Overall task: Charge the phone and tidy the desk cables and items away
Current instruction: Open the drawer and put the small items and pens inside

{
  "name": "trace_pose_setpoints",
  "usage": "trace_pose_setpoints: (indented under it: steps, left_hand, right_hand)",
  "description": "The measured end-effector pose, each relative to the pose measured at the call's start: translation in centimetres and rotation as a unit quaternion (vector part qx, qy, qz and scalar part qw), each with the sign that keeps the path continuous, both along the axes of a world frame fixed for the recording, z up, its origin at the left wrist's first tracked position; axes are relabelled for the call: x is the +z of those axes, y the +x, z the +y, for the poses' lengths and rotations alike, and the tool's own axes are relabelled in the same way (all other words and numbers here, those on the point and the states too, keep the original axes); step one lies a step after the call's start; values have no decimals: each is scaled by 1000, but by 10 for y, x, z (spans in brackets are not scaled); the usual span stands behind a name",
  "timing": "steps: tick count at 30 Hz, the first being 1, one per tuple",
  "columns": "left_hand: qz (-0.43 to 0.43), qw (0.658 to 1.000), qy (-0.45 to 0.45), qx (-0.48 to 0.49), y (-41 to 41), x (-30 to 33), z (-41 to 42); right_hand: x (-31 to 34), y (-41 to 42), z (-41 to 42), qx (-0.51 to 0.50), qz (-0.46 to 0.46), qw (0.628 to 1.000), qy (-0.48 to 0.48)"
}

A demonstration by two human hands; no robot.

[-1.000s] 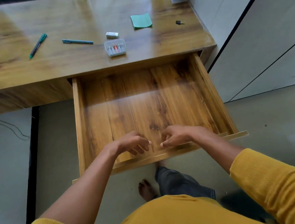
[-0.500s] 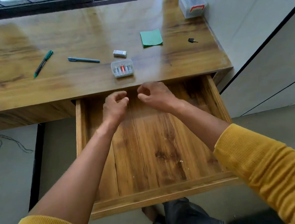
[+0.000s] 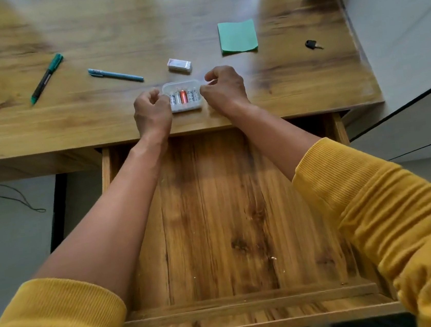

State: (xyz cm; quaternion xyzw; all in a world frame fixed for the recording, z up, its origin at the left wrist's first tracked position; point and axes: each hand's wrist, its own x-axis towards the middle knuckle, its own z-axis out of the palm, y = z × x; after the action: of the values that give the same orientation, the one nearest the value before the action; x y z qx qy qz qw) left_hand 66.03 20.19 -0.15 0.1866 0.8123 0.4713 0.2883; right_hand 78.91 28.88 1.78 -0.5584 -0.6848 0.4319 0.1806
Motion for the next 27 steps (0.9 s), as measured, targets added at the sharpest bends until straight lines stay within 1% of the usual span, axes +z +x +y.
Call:
trace_pose_setpoints:
  steps: [8,12,18,23,27]
  left_hand:
    - [-16,999,36,20,8,4,3]
    - [-7,999,51,13,13,12,-7]
    - [-29,996,87,5,24,15,-40]
    - [-71,993,88,-32,35,8,-73]
    - [-67,993,85,-54,50,8,-105]
  right_hand:
    - [-4,-14,5,-21,-26,999,-8]
    - [-2,-9,-3,-33,-1,999,9]
    - [1,16,-31,-43,26,998,34]
    - [0,44,-69,-68,36,994,79]
    - [-7,67,-98,-83,43,993,75]
